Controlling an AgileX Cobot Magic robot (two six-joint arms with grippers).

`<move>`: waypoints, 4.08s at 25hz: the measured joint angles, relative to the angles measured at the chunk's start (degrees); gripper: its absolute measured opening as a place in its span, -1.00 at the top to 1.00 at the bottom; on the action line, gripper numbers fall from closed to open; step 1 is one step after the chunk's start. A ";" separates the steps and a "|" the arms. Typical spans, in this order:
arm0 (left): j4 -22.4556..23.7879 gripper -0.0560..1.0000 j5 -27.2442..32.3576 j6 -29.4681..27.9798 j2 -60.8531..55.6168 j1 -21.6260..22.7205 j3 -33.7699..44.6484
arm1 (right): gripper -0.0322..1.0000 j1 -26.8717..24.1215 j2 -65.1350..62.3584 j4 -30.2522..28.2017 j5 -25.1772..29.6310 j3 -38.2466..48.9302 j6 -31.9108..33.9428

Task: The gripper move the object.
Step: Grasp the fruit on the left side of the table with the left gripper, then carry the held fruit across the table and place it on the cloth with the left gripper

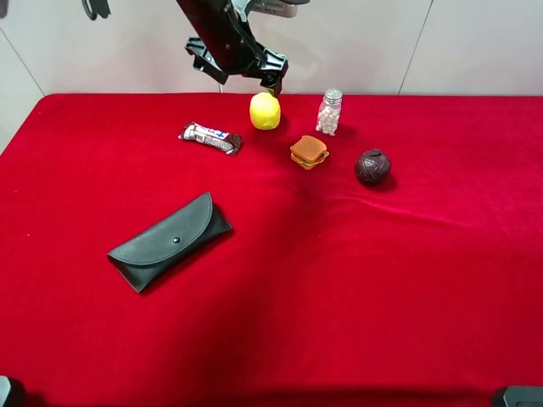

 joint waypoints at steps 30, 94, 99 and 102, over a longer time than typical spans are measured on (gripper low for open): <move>0.00 -0.91 -14.12 0.00 10.44 -0.28 -1.80 | -0.41 0.00 0.00 0.00 0.00 0.00 0.00; 0.00 -0.36 -10.10 0.37 11.88 -1.14 -5.50 | -0.41 0.00 0.00 0.00 0.00 0.00 0.00; 0.00 -0.36 -7.36 3.22 8.48 -1.21 -5.50 | -0.41 0.00 0.00 0.00 0.00 0.00 0.00; 0.91 -0.36 -5.85 3.92 6.19 -1.21 -5.74 | -0.41 0.00 0.00 0.00 0.00 0.00 0.00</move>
